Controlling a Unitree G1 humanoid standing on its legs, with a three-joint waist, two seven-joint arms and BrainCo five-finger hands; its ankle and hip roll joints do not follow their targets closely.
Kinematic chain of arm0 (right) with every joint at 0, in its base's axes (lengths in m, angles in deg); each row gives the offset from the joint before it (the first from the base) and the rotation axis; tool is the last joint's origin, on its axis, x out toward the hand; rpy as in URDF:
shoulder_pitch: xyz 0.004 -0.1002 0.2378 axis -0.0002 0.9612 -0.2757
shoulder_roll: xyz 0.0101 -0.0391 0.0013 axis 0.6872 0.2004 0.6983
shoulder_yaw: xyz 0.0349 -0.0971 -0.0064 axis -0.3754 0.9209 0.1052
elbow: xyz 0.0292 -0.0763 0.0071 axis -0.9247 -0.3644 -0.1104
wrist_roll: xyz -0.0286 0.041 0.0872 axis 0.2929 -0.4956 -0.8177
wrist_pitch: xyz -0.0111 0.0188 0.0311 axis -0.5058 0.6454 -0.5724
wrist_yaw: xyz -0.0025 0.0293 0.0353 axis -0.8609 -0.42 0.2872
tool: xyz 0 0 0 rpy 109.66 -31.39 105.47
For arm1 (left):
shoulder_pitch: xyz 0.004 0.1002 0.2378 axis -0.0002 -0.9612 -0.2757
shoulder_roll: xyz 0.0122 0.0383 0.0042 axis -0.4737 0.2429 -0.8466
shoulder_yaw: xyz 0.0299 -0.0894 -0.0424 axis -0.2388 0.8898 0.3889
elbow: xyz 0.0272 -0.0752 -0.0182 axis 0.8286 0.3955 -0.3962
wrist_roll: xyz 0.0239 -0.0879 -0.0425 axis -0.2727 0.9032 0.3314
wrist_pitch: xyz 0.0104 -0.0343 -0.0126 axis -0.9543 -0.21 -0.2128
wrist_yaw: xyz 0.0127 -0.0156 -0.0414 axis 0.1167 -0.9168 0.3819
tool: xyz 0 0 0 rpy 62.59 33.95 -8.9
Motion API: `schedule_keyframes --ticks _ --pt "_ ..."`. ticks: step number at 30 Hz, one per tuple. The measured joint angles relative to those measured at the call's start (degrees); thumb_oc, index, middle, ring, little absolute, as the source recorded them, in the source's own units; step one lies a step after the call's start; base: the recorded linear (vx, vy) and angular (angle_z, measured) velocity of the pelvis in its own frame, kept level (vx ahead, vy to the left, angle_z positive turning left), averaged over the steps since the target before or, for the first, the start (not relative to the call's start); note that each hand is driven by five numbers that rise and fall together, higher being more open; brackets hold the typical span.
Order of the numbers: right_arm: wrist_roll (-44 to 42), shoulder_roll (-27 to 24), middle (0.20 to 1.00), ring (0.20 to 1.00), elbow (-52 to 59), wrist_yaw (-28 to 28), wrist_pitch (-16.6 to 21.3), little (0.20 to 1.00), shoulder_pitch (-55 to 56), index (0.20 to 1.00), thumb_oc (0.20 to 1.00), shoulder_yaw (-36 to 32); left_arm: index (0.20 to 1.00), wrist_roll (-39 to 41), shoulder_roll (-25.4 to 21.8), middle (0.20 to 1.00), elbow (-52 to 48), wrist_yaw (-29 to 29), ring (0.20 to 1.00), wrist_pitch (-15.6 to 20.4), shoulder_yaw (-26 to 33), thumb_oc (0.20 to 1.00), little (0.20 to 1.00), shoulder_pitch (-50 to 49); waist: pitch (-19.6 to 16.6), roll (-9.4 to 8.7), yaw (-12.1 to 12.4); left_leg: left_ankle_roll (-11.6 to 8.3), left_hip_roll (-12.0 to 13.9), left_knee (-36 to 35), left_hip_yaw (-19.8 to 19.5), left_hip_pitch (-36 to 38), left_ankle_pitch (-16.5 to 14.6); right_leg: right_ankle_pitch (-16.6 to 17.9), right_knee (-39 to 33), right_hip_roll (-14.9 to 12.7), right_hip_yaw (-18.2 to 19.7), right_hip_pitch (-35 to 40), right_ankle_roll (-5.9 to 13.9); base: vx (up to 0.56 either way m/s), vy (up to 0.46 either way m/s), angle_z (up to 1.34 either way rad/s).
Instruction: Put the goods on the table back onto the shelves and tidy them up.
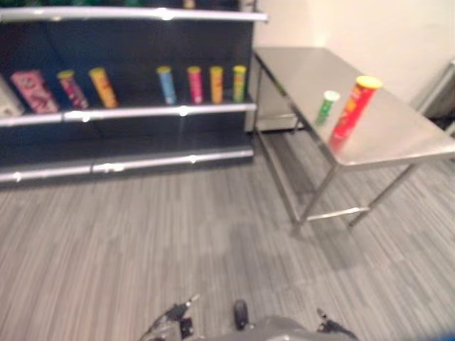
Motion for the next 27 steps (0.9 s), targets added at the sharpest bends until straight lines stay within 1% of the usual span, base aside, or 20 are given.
schedule_keyframes --ticks 1,2,3,4,6,7,8,9,10,11,12,14,15,17,18,19,20,23,25,27 --pt "0.06 -0.13 1.0 1.0 0.78 -0.54 0.1 1.0 0.25 1.0 1.0 0.67 1.0 -0.02 0.05 1.0 -0.95 0.1 1.0 0.02 -0.54 1.0 1.0 -0.16 -0.75 0.24 0.82 -0.86 -1.03 10.9 1.4 -5.3 3.07 -0.62 -1.05 0.13 0.13 0.74 -0.88 0.21 0.034 -0.27" --pt "0.2 0.26 1.0 1.0 0.89 -0.77 0.17 1.0 -0.11 1.0 1.0 1.73 1.0 -0.03 -0.18 1.0 -1.43 0.02 1.0 0.16 -0.46 1.0 1.0 0.53 -0.86 0.25 0.96 -0.29 -0.88 18.34 4.21 -8.88 3.37 0.0 -1.15 -0.15 0.55 1.32 -2.53 0.18 0.027 -0.34" --pt "0.52 0.33 1.0 1.0 1.28 -0.88 0.02 1.0 -0.29 1.0 1.0 1.99 1.0 -0.02 -0.22 1.0 -2.07 0.06 1.0 0.25 -0.41 1.0 1.0 0.6 -0.82 0.14 1.46 -0.22 -0.47 20.99 5.72 -10.76 3.48 0.43 -1.06 -0.15 0.97 1.36 -4.42 0.1 0.015 -0.34" --pt "0.7 0.33 1.0 1.0 1.87 -1.06 -0.07 1.0 -0.93 1.0 1.0 2.15 1.0 0.01 -0.44 1.0 -2.51 0.3 1.0 0.28 0.1 1.0 1.0 0.85 -0.5 0.03 1.81 1.17 2.48 23.37 9.12 -13.98 4.0 0.85 -1.34 -0.23 1.12 1.7 -5.46 0.1 0.058 -0.26" --pt "1.64 0.51 1.0 1.0 2.17 -0.92 0.1 1.0 -2.07 1.0 1.0 2.07 1.0 0.03 -0.58 1.0 -3.59 0.42 1.0 0.59 0.2 1.0 1.0 1.5 0.22 -0.97 1.72 2.53 6.96 21.58 15.39 -17.48 4.85 1.48 -2.37 -1.25 1.03 2.02 -5.27 0.22 0.17 -0.05" --pt "2.13 0.69 1.0 1.0 2.74 -0.62 -0.01 1.0 -2.61 1.0 1.0 2.17 1.0 0.09 -0.96 1.0 -4.56 0.45 1.0 0.99 0.14 1.0 1.0 2.4 0.68 -1.82 2.38 1.29 6.55 14.8 16.2 -19.57 5.33 1.37 -4.27 -3.03 1.71 3.85 -4.66 0.33 0.294 0.16" --pt "2.31 0.27 1.0 1.0 3.17 -0.14 -0.01 1.0 -3.44 1.0 1.0 1.61 1.0 0.09 -0.43 1.0 -5.28 0.48 1.0 1.62 0.19 1.0 1.0 3.13 1.91 -2.96 3.89 1.26 5.0 1.79 18.53 -19.14 6.5 -1.13 -6.03 -5.63 1.81 5.08 -1.22 0.28 0.266 0.05" --pt "2.75 -0.44 1.0 1.0 4.03 -0.1 0.13 1.0 -4.25 1.0 1.0 1.65 1.0 0.13 0.09 1.0 -5.71 0.81 1.0 2.31 0.3 1.0 1.0 3.13 2.89 -2.2 5.08 0.57 4.77 -8.47 18.44 -17.99 9.02 -2.17 -5.09 -6.11 1.15 5.66 -0.86 0.36 0.347 0.0" --pt "4.28 -1.2 1.0 1.0 4.74 -0.11 0.18 1.0 -5.07 1.0 1.0 1.92 1.0 0.24 0.05 1.0 -5.99 0.81 1.0 2.38 1.25 1.0 1.0 2.38 3.79 -0.41 4.91 -0.3 4.87 -17.05 18.54 -16.54 11.89 0.38 -5.68 -5.58 0.68 7.32 0.38 0.27 0.26 -0.01" --pt "5.32 -2.06 1.0 1.0 4.73 -0.01 0.36 1.0 -5.03 1.0 1.0 1.92 1.0 0.36 1.01 1.0 -5.36 0.87 1.0 2.32 2.04 1.0 1.0 2.28 3.78 1.28 4.82 -0.9 4.94 -26.38 17.86 -14.07 14.09 -0.99 -7.06 -4.79 0.59 8.56 -1.03 0.27 0.254 0.1" --pt "6.58 -3.02 1.0 1.0 3.66 0.25 0.13 1.0 -5.35 1.0 1.0 1.88 1.0 0.59 1.39 1.0 -4.97 0.85 1.0 2.32 2.26 1.0 1.0 2.14 4.02 2.94 5.54 -1.46 4.56 -31.09 15.66 -14.54 17.07 -1.19 -7.54 -3.98 0.71 9.41 -1.36 0.38 0.339 -0.04" --pt "8.38 -3.74 1.0 1.0 1.34 0.68 -0.31 1.0 -5.7 1.0 1.0 1.85 1.0 2.31 1.02 1.0 -3.27 0.9 1.0 2.27 2.75 1.0 1.0 2.23 5.5 4.35 6.48 -1.82 3.33 -31.29 7.87 -16.4 20.3 -1.47 -8.36 -2.9 2.72 11.82 -2.44 0.45 0.401 -0.23" --pt "8.98 -3.82 1.0 1.0 0.53 0.97 -0.93 1.0 -5.93 1.0 1.0 1.56 1.0 2.89 0.93 1.0 -2.62 1.0 1.0 2.12 3.06 1.0 1.0 2.04 5.86 4.22 7.0 -1.6 2.66 -31.3 3.63 -17.05 20.88 -1.53 -8.33 -3.12 3.85 12.39 -3.8 0.41 0.452 -0.5" --pt "9.34 -4.13 1.0 1.0 -0.54 1.04 -1.47 1.0 -6.22 1.0 1.0 1.56 1.0 5.03 0.83 1.0 -2.83 0.94 1.0 2.27 4.08 1.0 1.0 2.2 6.66 3.87 7.78 -1.25 1.83 -31.0 0.14 -17.92 22.33 -2.59 -8.31 -4.28 7.13 14.24 -3.04 0.35 0.473 -0.77" --pt "10.35 -4.37 1.0 1.0 -0.92 1.05 -1.64 1.0 -6.47 1.0 1.0 1.22 1.0 5.18 0.79 1.0 -2.93 0.85 1.0 2.53 4.18 1.0 1.0 2.22 6.99 3.77 7.96 -1.08 1.45 -31.06 -0.56 -17.99 23.09 -3.24 -8.3 -5.28 8.87 15.35 -2.61 0.32 0.501 -1.03" --pt "11.09 -4.99 1.0 1.0 -1.08 0.96 -1.96 1.0 -5.52 1.0 1.0 1.15 1.0 5.18 1.3 1.0 -2.9 0.82 1.0 2.64 4.27 1.0 1.0 1.56 7.04 4.85 7.87 -0.88 1.93 -30.4 -0.6 -16.97 22.56 -4.84 -7.84 -5.52 11.09 17.0 -1.68 0.23 0.367 -1.21" --pt "11.47 -5.41 1.0 1.0 -0.68 0.8 -2.1 1.0 -5.1 1.0 1.0 1.23 1.0 5.33 1.47 1.0 -3.01 0.63 1.0 2.74 4.55 1.0 1.0 1.11 7.11 5.8 7.76 -0.73 2.45 -29.64 -0.21 -15.62 26.06 -7.5 -5.3 -5.39 13.48 17.9 -0.84 0.3 0.595 -1.03" --pt "13.12 -4.41 1.0 1.0 0.15 0.0 -2.56 1.0 -1.99 1.0 1.0 0.54 1.0 5.28 0.83 1.0 -1.75 0.29 1.0 2.83 4.07 1.0 1.0 2.72 7.52 3.34 7.42 0.25 -1.1 -24.03 3.01 -14.37 26.44 -11.91 5.21 -8.53 13.72 16.36 0.99 0.2 0.414 -0.55" --pt "13.27 -3.37 1.0 1.0 0.27 -0.56 -2.64 1.0 -1.42 1.0 1.0 0.69 1.0 5.09 0.59 1.0 -1.67 0.29 1.0 2.94 3.9 1.0 1.0 3.58 7.27 2.2 7.32 2.37 -3.95 -22.83 4.0 -13.01 25.1 -11.68 10.35 -11.02 13.87 14.91 1.88 0.27 0.417 -0.45" --pt "12.87 -2.93 1.0 1.0 0.81 -1.21 -2.46 1.0 -1.47 1.0 1.0 0.67 1.0 4.95 0.54 1.0 -1.14 0.17 1.0 2.75 3.85 1.0 1.0 3.61 7.17 2.01 6.3 4.27 -5.17 -22.97 4.33 -11.39 24.48 -12.36 18.61 -11.88 13.59 11.84 2.72 0.25 0.377 -0.28"
